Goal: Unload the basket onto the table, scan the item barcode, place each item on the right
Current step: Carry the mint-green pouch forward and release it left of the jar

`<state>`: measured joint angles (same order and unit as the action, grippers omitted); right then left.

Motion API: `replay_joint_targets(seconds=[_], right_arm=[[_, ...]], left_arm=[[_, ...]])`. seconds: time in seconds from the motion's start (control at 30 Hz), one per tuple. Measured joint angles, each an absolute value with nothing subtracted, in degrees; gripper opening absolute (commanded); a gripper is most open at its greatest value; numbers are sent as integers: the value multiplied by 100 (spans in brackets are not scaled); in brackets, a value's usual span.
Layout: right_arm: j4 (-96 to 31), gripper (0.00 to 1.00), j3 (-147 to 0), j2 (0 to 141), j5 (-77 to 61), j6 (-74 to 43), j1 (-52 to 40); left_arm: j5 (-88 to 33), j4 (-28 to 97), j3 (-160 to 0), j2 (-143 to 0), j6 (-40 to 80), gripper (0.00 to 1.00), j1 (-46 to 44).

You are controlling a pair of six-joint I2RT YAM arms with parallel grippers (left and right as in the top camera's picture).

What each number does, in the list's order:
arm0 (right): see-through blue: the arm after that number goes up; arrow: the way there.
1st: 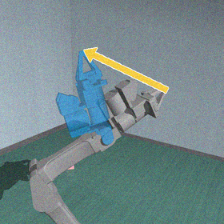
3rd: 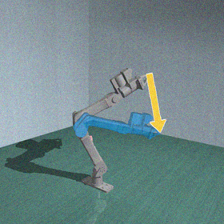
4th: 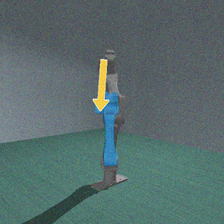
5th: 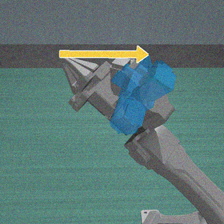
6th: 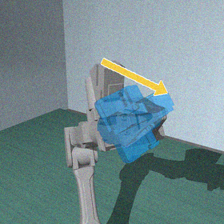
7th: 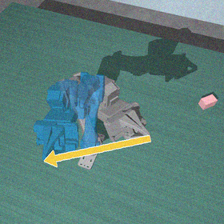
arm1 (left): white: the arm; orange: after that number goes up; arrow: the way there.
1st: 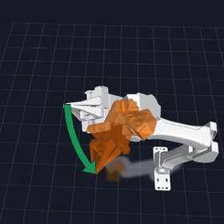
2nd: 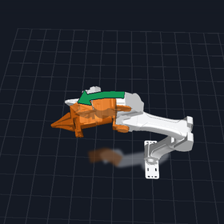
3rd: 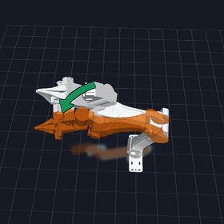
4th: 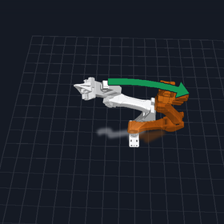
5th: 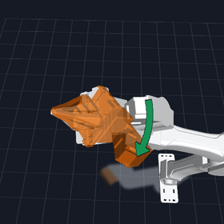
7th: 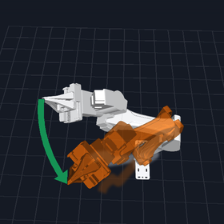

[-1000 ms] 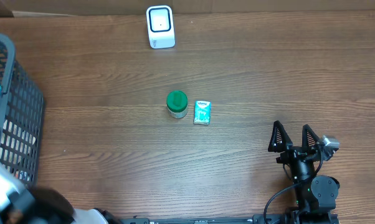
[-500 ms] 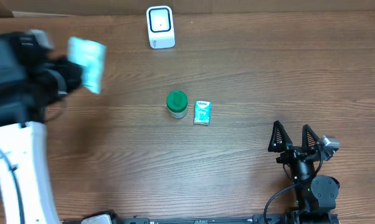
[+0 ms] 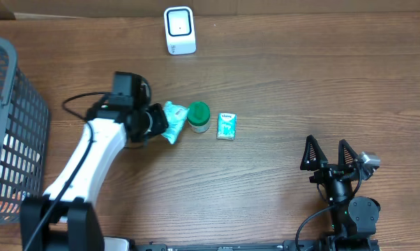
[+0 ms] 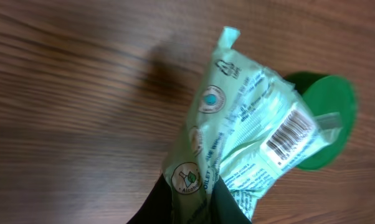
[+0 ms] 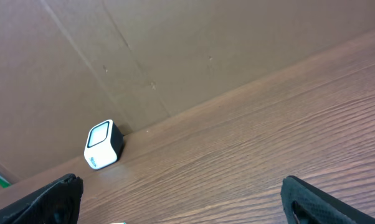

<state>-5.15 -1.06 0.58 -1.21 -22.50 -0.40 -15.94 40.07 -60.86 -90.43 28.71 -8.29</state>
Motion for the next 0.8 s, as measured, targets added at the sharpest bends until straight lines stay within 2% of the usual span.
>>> replay_joint_targets(seconds=[0.3, 0.33, 0.4, 0.47, 0.53, 0.67, 0.8], right_arm=[[-513, 100, -106, 58, -123, -2248, -40], [-513, 100, -106, 58, -126, -2248, -40], [-515, 100, -106, 58, -123, -2248, -40], [-513, 100, -106, 58, -123, -2248, -40], [-510, 100, -106, 58, -123, -2248, -40], [-513, 100, -106, 58, -126, -2246, -40], [-517, 100, -106, 58, -121, -2246, -40]], left_arm=[[-1772, 3677, -6064, -9832, 3114, 5, -1219], [-1772, 3677, -6060, -9867, 3122, 8, -1223], [-1765, 3675, -6051, -9880, 3140, 27, -1227], [-1761, 3656, -6051, -9880, 3140, 41, -1229], [-1761, 3651, -6051, -9880, 3144, 49, -1229], [-1758, 3684, -6055, -9880, 3100, 57, -1229], [-1747, 4088, -6252, -9880, 2985, 59, -1229]])
